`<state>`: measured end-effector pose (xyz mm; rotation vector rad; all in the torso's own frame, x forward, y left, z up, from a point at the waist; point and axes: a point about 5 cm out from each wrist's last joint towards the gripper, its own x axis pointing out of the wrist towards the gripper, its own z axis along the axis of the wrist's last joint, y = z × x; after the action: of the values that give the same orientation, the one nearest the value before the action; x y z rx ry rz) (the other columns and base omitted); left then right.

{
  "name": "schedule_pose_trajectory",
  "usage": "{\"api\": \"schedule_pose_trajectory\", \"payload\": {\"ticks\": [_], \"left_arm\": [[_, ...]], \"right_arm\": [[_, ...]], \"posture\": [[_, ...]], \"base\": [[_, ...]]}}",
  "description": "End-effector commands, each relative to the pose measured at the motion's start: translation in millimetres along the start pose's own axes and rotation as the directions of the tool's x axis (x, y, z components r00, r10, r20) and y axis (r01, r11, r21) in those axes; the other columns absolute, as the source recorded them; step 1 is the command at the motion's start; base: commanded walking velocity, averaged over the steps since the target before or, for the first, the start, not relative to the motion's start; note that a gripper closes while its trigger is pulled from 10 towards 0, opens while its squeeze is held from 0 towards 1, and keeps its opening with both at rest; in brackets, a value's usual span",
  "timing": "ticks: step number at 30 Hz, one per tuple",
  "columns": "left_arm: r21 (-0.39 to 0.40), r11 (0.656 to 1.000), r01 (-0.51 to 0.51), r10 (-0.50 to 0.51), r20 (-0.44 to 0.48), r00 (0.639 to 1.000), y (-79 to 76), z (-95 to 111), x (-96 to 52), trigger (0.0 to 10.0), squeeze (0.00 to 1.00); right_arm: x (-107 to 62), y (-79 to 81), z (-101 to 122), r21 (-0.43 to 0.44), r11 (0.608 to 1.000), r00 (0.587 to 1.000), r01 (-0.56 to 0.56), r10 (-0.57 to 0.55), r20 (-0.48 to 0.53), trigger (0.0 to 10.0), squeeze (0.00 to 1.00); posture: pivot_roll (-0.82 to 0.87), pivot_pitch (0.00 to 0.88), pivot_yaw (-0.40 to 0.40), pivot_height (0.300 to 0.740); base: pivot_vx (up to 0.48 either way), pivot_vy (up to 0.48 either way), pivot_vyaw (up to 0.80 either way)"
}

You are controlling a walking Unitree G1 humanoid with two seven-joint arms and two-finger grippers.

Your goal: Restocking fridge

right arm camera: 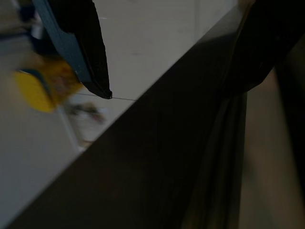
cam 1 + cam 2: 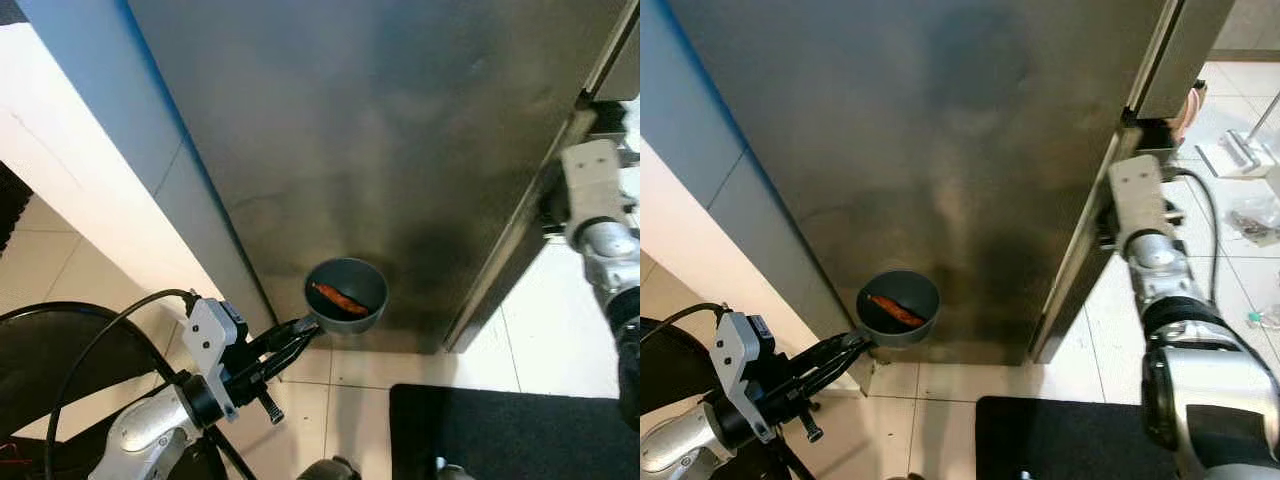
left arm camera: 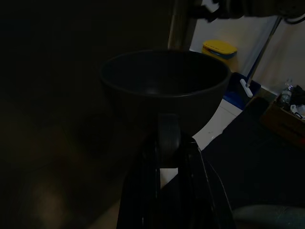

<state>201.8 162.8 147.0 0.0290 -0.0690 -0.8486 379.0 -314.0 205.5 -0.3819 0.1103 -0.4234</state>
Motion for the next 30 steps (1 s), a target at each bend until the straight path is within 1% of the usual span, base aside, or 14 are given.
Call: {"api": "schedule_pose_trajectory", "payload": {"ticks": [1,8,9,10,16,17,18,22,23,24,26,28,29,30], "left_arm": [[-0.009,1.000,0.015,-0.015,0.003,1.000,-2.6,-1.8,1.0,10.0,0.00],[-0.008,1.000,0.018,-0.018,0.006,1.000,-2.6,-2.4,2.8,10.0,0.00],[-0.008,1.000,0.019,-0.019,0.009,1.000,-2.5,-2.2,4.0,10.0,0.00],[-0.006,1.000,0.020,-0.020,0.016,1.000,-1.8,-2.0,6.8,10.0,0.00],[-0.006,0.999,0.032,-0.032,0.027,0.999,-1.2,-3.3,12.0,10.0,0.00],[-0.006,0.999,0.039,-0.039,0.036,0.999,-0.2,-3.3,15.0,10.0,0.00],[-0.006,0.999,0.039,-0.039,0.036,0.999,-0.2,-3.3,15.0,10.0,0.00],[-0.002,0.997,0.080,-0.080,0.067,0.995,2.3,-2.1,25.2,10.0,0.00],[-0.004,0.996,0.088,-0.088,0.070,0.994,2.4,-2.6,26.6,10.0,0.00],[-0.004,0.996,0.088,-0.088,0.070,0.994,2.4,-2.6,26.6,10.0,0.00],[-0.011,0.994,0.110,-0.109,0.073,0.991,2.0,-4.3,29.8,10.0,0.00],[-0.026,0.989,0.142,-0.140,0.080,0.987,-1.0,-7.1,34.8,10.0,0.00],[-0.026,0.989,0.142,-0.140,0.080,0.987,-1.0,-7.1,34.8,10.0,0.00],[-0.039,0.984,0.175,-0.170,0.093,0.981,-4.4,-9.3,41.2,10.0,0.00]], "right_arm": [[0.6,-10.9,1.0,0.033,0.998,0.998,0.058,-0.058,-0.001,10.0,0.00],[-1.6,-12.9,-11.4,0.029,0.997,0.997,0.071,-0.070,-0.044,10.0,0.00],[-3.4,-13.0,-20.0,0.026,0.997,0.995,0.076,-0.074,-0.070,10.0,0.00],[-9.9,-12.6,-44.7,0.014,0.997,0.987,0.082,-0.079,-0.140,10.0,0.00],[-23.9,-4.7,-83.6,-0.007,0.999,0.970,0.053,-0.053,-0.239,10.0,0.00],[-36.6,3.8,-110.6,-0.009,1.000,0.954,0.019,-0.020,-0.301,10.0,0.00],[-36.6,3.8,-110.6,-0.009,1.000,0.954,0.019,-0.020,-0.301,10.0,0.00],[-104.1,36.1,-203.6,0.011,0.993,0.850,-0.117,0.106,-0.517,10.0,0.00],[-114.3,39.9,-213.7,0.024,0.992,0.832,-0.127,0.120,-0.541,10.0,0.00],[-114.3,39.9,-213.7,0.024,0.992,0.832,-0.127,0.120,-0.541,10.0,0.00],[-137.3,50.6,-233.1,0.054,0.985,0.792,-0.161,0.162,-0.588,10.0,0.00],[-172.1,65.6,-257.9,0.077,0.967,0.713,-0.242,0.231,-0.662,10.0,0.00],[-172.1,65.6,-257.9,0.077,0.967,0.713,-0.242,0.231,-0.662,10.0,0.00],[-198.4,74.5,-273.6,0.096,0.949,0.645,-0.299,0.275,-0.713,10.0,0.00]], "posture": [[0.13,0.177,0.043,0.740],[0.13,0.167,0.040,0.740],[0.13,0.161,0.037,0.740],[0.13,0.153,0.037,0.740],[0.11,0.124,0.035,0.740],[0.11,0.099,0.031,0.740],[0.11,0.099,0.031,0.740],[0.10,0.048,0.023,0.740],[0.10,0.043,0.023,0.740],[0.10,0.043,0.023,0.740],[0.09,0.015,0.021,0.740],[0.08,0.000,0.016,0.740],[0.08,0.000,0.016,0.740],[0.08,0.000,0.010,0.740]], "base": [[0.000,0.000,0.00],[0.000,0.000,0.00],[0.000,0.000,0.00],[0.000,0.000,0.00],[0.000,0.000,0.00],[0.000,0.000,0.00],[0.000,0.000,0.00],[0.000,0.000,0.00],[0.000,0.000,0.00],[0.000,0.000,0.00],[0.000,0.000,0.00],[0.000,0.000,0.00],[0.000,0.000,0.00],[0.000,0.000,0.00]]}}
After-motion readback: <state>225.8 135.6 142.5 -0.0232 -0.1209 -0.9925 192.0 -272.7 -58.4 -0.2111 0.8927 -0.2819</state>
